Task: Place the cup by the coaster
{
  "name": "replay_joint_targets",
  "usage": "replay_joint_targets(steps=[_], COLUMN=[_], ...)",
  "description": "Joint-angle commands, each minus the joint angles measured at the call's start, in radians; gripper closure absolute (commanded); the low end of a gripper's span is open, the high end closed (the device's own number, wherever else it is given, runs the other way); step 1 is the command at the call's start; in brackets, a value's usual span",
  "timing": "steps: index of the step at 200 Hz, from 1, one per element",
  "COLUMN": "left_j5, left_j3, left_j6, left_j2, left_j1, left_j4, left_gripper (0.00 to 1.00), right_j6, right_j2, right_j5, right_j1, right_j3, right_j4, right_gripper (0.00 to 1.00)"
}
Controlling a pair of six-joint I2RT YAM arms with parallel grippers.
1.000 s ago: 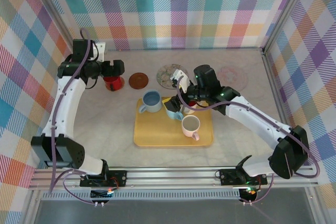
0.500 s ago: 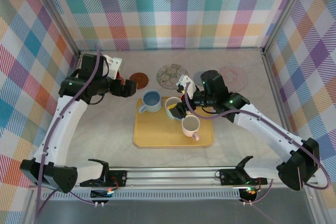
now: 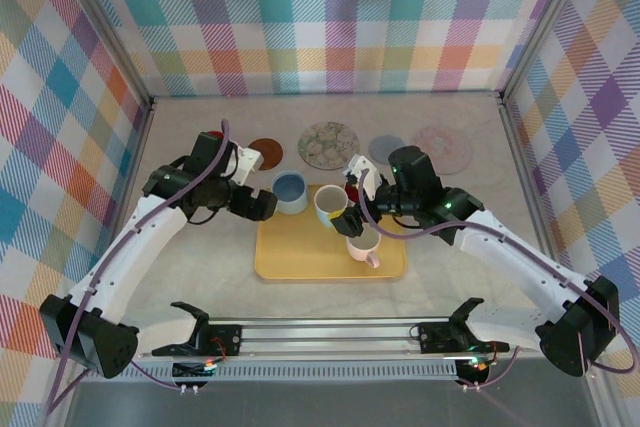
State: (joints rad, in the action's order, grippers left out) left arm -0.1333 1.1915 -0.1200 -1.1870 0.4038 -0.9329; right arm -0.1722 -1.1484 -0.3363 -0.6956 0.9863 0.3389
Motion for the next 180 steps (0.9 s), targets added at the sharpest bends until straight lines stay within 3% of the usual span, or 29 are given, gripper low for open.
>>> replay_joint_targets(steps=[1, 93, 180], left_j5=[0.014, 0.110, 0.169], left_j3=[-0.051, -0.183, -0.234], left_j6=[0.021, -0.019, -0.062], left_j2=[0.015, -0.069, -0.192], left_j1=[0.025, 0.101, 0.138], left_j4=[0.036, 0.169, 0.335], left_gripper=[0.01, 0.06, 0.17], right_j6=[0.008, 0.017, 0.003], right_j2=[0.016, -0.013, -0.049], right_j5=[0.010, 0.040, 0.083], right_j1=[-0.009, -0.010, -0.010], right_j3=[-0.019, -0.047, -0.052], right_j4=[-0.001, -0.068, -0.101], right_gripper=[0.01, 0.01, 0.01])
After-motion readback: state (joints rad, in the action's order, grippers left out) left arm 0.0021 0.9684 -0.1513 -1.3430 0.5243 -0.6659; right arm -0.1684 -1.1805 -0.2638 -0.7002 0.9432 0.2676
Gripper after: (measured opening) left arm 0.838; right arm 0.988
